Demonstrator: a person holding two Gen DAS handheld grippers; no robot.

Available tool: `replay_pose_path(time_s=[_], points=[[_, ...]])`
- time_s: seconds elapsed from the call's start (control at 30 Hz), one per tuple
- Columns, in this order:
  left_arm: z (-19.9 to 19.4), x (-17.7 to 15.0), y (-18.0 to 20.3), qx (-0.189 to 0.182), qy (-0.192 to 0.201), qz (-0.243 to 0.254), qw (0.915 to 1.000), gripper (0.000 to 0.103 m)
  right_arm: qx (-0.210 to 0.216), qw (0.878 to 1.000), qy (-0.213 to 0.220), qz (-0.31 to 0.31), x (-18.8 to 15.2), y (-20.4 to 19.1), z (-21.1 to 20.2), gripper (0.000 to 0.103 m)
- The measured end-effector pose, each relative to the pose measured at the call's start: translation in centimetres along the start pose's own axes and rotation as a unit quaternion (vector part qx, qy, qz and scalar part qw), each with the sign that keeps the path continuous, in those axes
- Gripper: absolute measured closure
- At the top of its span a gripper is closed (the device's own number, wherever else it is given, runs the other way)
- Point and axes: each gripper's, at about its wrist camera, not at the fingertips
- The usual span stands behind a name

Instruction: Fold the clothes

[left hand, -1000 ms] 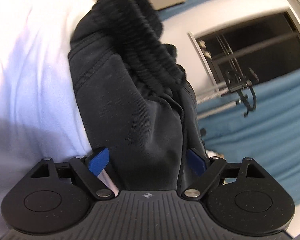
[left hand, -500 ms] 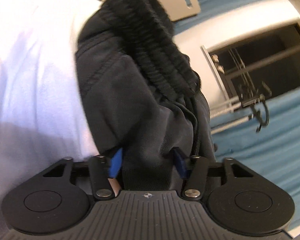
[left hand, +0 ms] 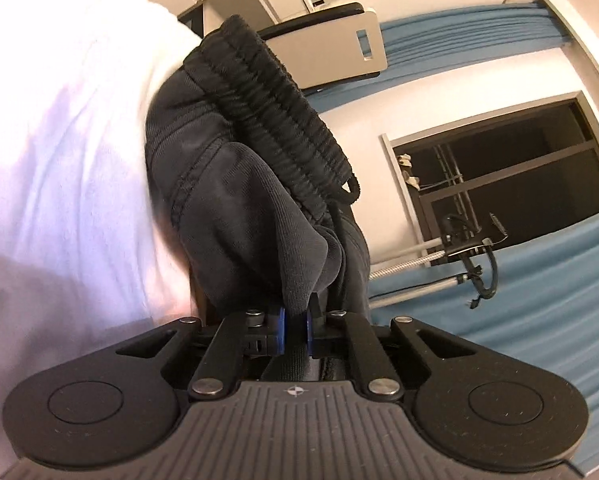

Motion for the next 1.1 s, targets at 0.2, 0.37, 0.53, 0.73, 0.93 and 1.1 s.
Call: replay_pose_path(time_s=[0.2,0.37,0.53,0.73,0.93,1.1], points=[[0.7,0.3,0.4,0.010,-0.023,0.005,0.9997,0.091,0.010,1.000,0.019,-0.020,0.3,-0.6,-0.9,0.052],[2.0,0.8,0.4,0.026,-0.065,0.043,0.9966,0.079,-0.004,0.999,0.002,-0.035,0.6,-1.1,1.4,0.037],[3.9,0.8,-0.6,0.036,-0.098,0.057,0.9929,0.074,-0.014,1.000,-0.008,0.015,0.9,1.0,3.8,0.041],[3.2,0.9,-0.8,0.016,-0.073,0.055,0.9958,0.090,0.017,0.997,0.058,-0.052,1.4,-1.4,2.9,0.079],[-0.5,1.3,0.8,-0.076,-0.002,0.051,0.9958,0.097,0.076,0.983,0.118,-0.118,2.2,-4.8,0.4,0.089],[-2.8,1.6,2.7,-0.157,0.005,0.040,0.9868,0.099,0.126,0.958,0.223,-0.130,4.5,-6.7,-4.8,0.091]])
Point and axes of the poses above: each gripper's, at about its wrist camera, not at the fingertips, and z roughly the way its jaws point, y to its right, x to its top, and after that the axes turned 2 degrees about y, right-handed
